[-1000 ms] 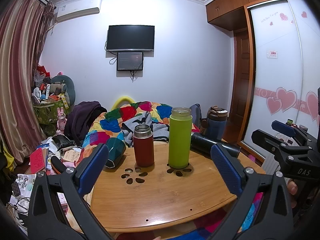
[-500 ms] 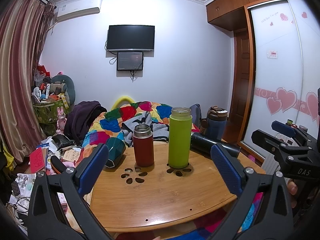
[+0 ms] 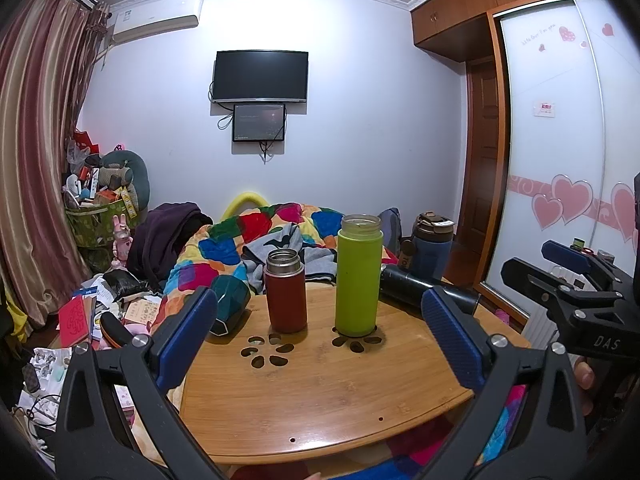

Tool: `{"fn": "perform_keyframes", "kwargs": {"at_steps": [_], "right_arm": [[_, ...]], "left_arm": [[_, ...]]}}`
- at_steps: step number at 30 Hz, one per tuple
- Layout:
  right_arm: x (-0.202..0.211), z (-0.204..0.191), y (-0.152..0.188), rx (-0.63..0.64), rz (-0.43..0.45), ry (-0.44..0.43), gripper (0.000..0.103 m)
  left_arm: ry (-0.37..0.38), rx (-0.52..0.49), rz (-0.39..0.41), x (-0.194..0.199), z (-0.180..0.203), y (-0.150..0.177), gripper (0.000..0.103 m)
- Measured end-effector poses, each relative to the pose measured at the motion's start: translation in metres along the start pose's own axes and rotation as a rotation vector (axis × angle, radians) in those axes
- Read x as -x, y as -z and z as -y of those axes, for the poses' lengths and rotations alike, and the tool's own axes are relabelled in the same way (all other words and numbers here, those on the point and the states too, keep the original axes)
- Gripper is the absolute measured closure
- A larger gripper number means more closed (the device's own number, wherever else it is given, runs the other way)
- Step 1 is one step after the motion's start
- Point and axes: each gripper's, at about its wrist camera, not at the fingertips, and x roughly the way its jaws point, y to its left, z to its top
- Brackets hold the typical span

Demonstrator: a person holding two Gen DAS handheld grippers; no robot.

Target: Flip cup upside down

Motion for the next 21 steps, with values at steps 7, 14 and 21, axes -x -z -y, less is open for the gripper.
{"fn": "perform_keyframes", "kwargs": {"at_steps": [7, 14, 21], "right_arm": [[-0.0001, 0.0007, 0.0008, -0.001, -0.002, 0.000, 0.000], [-0.0003, 0.0002, 0.0002, 0.001, 0.000, 0.000, 0.000], [-0.0088, 0.0078, 0.0020, -0.007, -0.005, 0.004, 0.000]], "left_arm": [[0.000, 0.000, -0.001, 0.0000, 0.0003, 0.0004, 0.000], [0.005, -0.008, -0.004, -0.0003, 0.0022, 0.0009, 0.000], [0.017, -0.041, -0.016, -0.0086, 0.0080, 0.0002, 0.000]]}}
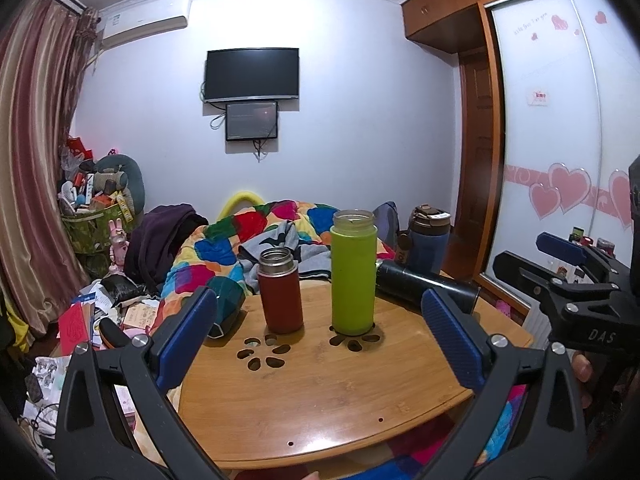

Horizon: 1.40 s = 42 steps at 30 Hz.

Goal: Flip cup upside down
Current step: 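Move the left gripper to the lime-green bottle and close around it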

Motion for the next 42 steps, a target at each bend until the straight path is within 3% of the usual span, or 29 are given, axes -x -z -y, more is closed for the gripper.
{"fn": "perform_keyframes", "kwargs": {"at_steps": [9, 17, 19, 20, 25, 32, 35, 42], "right_arm": [[-0.026, 0.016, 0.009, -0.010, -0.038, 0.034, 0.000], [-0.056, 0.046, 0.032, -0.039, -0.123, 0.092, 0.000], [-0.062, 0.054, 0.037, -0.050, -0.140, 0.100, 0.000], [-0.065, 0.058, 0.040, -0.057, -0.148, 0.100, 0.000], [-0.074, 0.069, 0.047, -0.082, -0.183, 0.101, 0.000], [-0.087, 0.075, 0.056, -0.099, -0.220, 0.090, 0.000], [-0.090, 0.073, 0.058, -0.086, -0.231, 0.094, 0.000], [-0.096, 0.069, 0.065, -0.060, -0.244, 0.065, 0.000]], "left_arm": [[0.013, -0.062, -0.053, -0.044, 0.013, 0.000, 0.000], [0.050, -0.048, -0.121, -0.130, 0.017, 0.002, 0.001], [0.054, -0.032, -0.131, -0.146, 0.017, 0.002, 0.019], [0.060, -0.028, -0.148, -0.158, 0.017, 0.001, 0.023], [0.088, 0.000, -0.203, -0.197, 0.023, 0.003, 0.027], [0.098, -0.001, -0.241, -0.232, 0.032, 0.006, 0.027], [0.095, -0.019, -0.237, -0.241, 0.037, 0.006, 0.037], [0.156, -0.024, -0.251, -0.232, 0.033, 0.007, 0.040]]}}
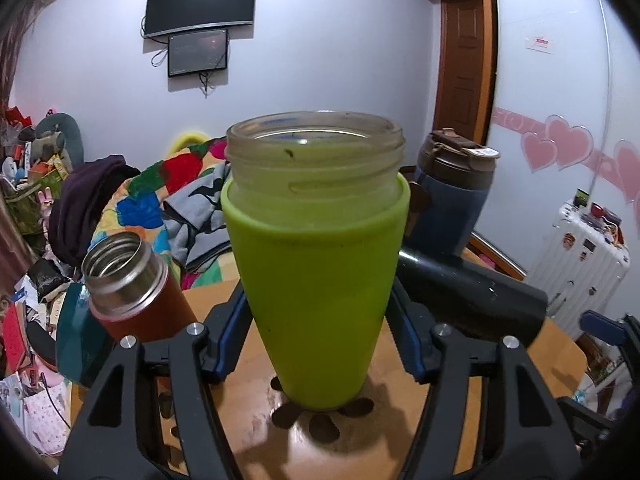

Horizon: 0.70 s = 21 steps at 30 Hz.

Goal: Flip cup upside down
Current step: 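Move the left gripper to the lime-green bottle and close around it, then lift and tilt the green bottle with the left gripper, laying it sideways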

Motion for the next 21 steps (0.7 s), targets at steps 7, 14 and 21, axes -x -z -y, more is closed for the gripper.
{"fn": "perform_keyframes", "kwargs": {"at_steps": [7, 14, 21], "right_arm": [[-0.010, -0.019, 0.013, 0.074, -0.018, -0.100, 0.000], [-0.020, -0.046, 0.027, 0.166, -0.028, -0.211, 0.000], [-0.033, -0.077, 0.027, 0.270, -0.012, -0.320, 0.020]], "left_arm": [[0.109, -0.038, -0.043, 0.031, 0.014, 0.014, 0.040], [0.265, -0.018, -0.096, 0.064, 0.017, 0.026, 0.040], [0.371, 0.047, -0.135, 0.080, 0.006, 0.033, 0.040]]}}
